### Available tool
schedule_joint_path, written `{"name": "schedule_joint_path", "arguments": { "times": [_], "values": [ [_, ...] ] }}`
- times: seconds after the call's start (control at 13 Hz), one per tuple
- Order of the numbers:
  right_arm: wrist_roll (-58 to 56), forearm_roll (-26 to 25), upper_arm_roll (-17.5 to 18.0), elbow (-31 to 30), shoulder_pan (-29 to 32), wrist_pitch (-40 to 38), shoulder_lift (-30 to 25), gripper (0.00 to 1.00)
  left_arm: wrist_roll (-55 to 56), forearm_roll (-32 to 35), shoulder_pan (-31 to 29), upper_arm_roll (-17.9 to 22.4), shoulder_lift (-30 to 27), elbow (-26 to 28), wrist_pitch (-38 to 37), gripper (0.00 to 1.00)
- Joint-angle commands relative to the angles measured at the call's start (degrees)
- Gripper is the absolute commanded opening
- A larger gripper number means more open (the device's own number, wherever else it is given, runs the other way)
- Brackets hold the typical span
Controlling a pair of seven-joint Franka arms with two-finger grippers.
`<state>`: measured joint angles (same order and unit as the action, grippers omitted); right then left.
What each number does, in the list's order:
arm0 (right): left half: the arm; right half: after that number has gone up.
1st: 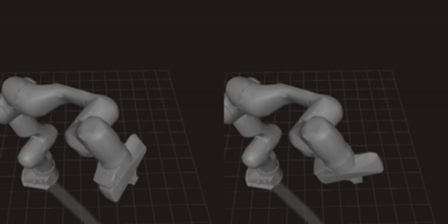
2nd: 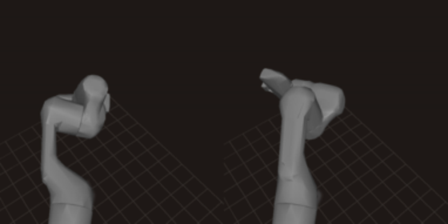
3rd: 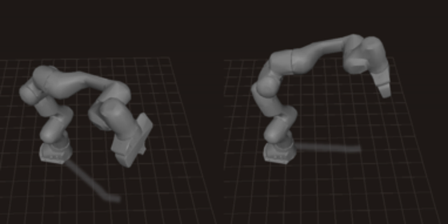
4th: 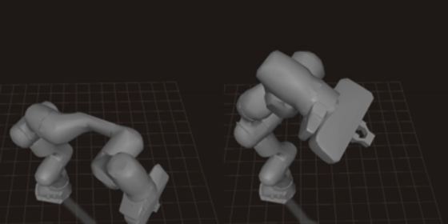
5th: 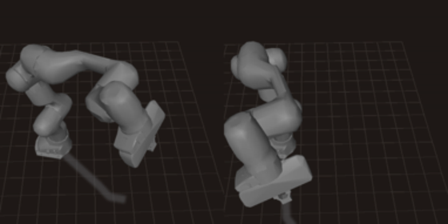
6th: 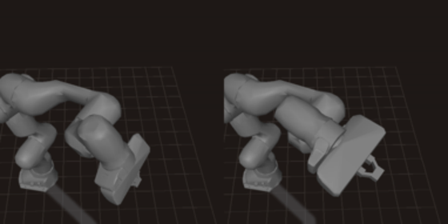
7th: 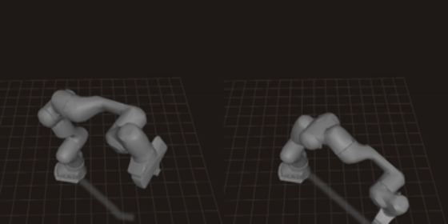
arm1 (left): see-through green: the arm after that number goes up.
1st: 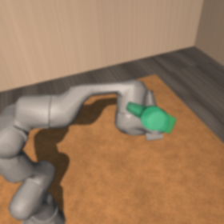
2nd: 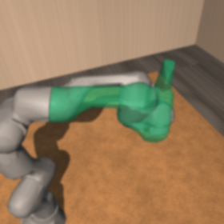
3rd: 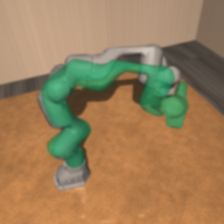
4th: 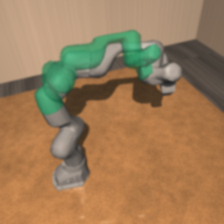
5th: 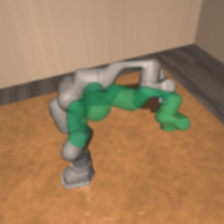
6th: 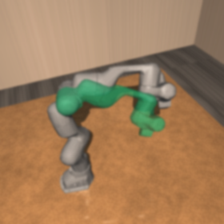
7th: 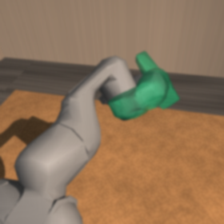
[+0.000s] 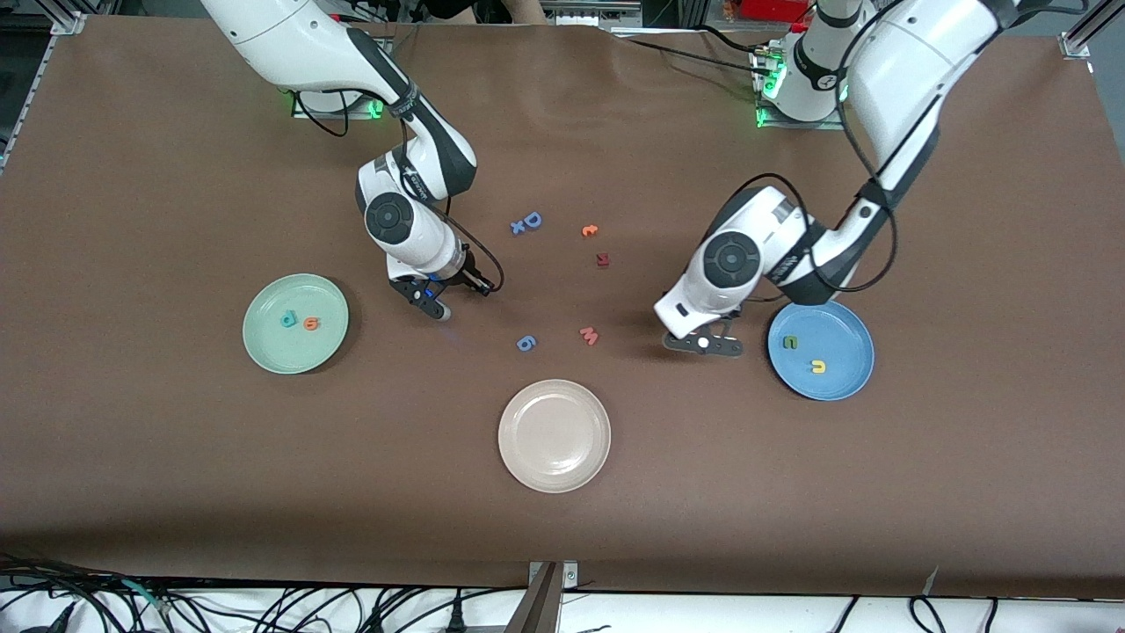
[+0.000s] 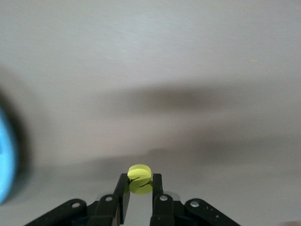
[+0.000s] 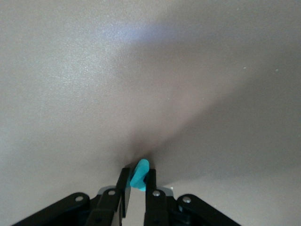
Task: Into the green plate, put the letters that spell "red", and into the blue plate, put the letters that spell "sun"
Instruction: 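Grasp the yellow z with the left gripper while the right gripper grasps teal bar, then place the z and bar on blue and green plates with both grippers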
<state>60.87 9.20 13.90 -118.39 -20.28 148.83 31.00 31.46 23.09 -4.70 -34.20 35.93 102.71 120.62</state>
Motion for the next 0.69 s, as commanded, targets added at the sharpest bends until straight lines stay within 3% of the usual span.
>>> {"name": "schedule_joint_path", "arguments": {
  "times": [0.0,0.15,0.39,0.62],
  "values": [
    [-0.1,0.8,0.3,-0.9,0.2,0.3,0.4,0.15,-10.2,0.0,-7.2,-2.4,-2.3,0.3,-4.9,0.21],
    [-0.6,0.8,0.2,-0.6,0.2,-0.6,-1.1,0.15,-20.2,0.0,-11.5,-2.4,-3.1,0.1,-8.0,0.21],
    [-2.8,0.8,-2.0,1.1,0.6,-8.3,-5.1,0.15,-30.1,1.2,-16.9,-1.7,-2.9,0.9,-8.8,0.21],
    [-12.2,0.8,-8.7,3.8,0.7,-23.2,-9.8,0.15,-40.4,3.1,-23.4,-1.7,-1.2,0.9,-8.6,0.20]
  ]
}}
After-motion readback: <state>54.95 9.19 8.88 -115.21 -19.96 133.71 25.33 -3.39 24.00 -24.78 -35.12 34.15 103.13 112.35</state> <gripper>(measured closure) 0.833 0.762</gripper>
